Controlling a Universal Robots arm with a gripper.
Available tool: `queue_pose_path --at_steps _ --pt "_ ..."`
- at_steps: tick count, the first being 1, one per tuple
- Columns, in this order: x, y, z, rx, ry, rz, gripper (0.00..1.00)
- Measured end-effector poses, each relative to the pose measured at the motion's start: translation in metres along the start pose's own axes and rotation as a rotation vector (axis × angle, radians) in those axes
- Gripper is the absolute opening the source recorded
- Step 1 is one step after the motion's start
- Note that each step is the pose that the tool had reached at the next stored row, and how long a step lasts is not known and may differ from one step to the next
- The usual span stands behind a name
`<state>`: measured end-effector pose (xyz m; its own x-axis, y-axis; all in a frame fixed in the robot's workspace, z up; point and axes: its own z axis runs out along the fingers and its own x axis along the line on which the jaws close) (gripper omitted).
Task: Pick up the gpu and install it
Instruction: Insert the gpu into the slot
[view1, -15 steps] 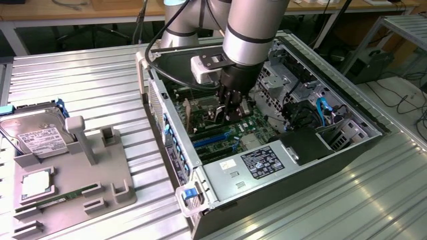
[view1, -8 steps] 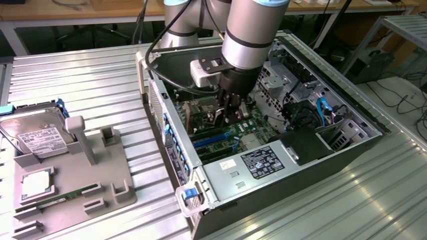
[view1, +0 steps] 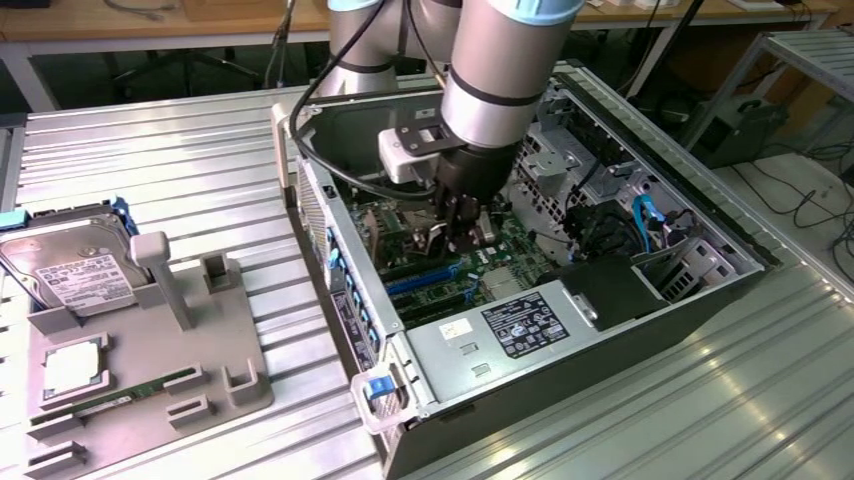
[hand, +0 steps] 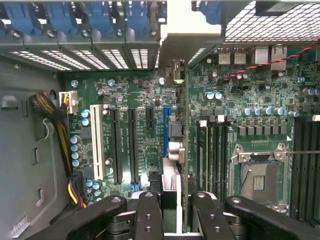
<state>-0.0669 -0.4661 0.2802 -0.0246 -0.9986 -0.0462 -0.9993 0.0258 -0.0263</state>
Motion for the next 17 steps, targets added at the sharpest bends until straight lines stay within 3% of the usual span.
queue_pose_path --at_steps 4,6,9,12,17 --pt "0.002 0.0012 0.0014 0.0001 -0.0002 0.0 0.28" --pt "0.005 0.0046 0.0151 -0.0033 0.0035 0.0 0.28" --pt "0.004 0.0078 0.0191 -0.0034 0.0034 0.0 0.28" --pt "0.003 0.0099 0.0323 -0.0084 0.0037 0.0 0.28" --pt "0.003 0.0099 0.0327 -0.0114 0.0036 0.0 0.28"
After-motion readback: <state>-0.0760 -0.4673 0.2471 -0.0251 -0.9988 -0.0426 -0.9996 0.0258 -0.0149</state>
